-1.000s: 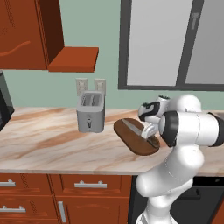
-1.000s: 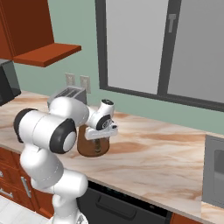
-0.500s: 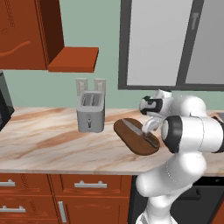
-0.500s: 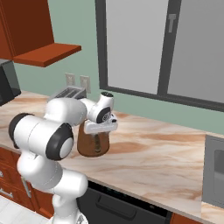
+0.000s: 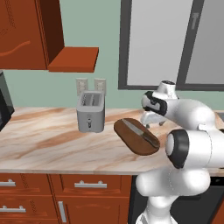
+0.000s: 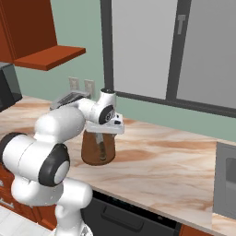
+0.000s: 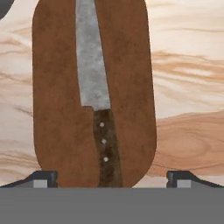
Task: Pick up the knife from the drawer and place it on the cutting board. Then place the meat from the plate to the cutting board.
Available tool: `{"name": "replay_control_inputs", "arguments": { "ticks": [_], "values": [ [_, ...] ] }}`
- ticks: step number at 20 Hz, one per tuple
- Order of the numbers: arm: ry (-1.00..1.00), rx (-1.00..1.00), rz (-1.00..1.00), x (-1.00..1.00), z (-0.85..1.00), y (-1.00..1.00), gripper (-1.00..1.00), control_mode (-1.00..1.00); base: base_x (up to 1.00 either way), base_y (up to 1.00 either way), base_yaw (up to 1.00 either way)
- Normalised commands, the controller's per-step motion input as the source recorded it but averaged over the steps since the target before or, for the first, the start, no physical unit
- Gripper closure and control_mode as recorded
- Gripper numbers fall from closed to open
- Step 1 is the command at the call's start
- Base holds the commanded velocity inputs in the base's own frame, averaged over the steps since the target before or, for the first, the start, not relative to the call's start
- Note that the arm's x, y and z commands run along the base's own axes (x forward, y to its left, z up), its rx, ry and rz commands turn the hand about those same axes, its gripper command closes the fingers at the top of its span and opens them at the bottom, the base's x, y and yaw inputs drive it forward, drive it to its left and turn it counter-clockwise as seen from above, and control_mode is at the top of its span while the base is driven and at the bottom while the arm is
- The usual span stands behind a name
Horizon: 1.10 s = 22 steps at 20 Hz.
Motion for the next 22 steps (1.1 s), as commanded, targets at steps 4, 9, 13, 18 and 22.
{"name": "replay_control_inputs", "arguments": {
  "ticks": [4, 9, 13, 18, 22],
  "values": [
    [-0.15, -0.11, -0.43, -0.52, 0.16, 0.33, -1.0, -1.0, 0.0, 0.0, 0.0],
    [-0.11, -0.06, -0.21, -0.44, 0.33, 0.22, -1.0, -1.0, 0.0, 0.0, 0.0],
    [-0.09, 0.0, 0.0, -0.49, 0.46, 0.0, -1.0, -1.0, 0.0, 0.0, 0.0],
    [-0.06, 0.0, 0.0, -0.43, 0.38, -0.04, -1.0, -1.0, 0.0, 0.0, 0.0],
    [-0.05, 0.0, 0.0, -0.51, 0.41, -0.01, -1.0, -1.0, 0.0, 0.0, 0.0]
  ]
}}
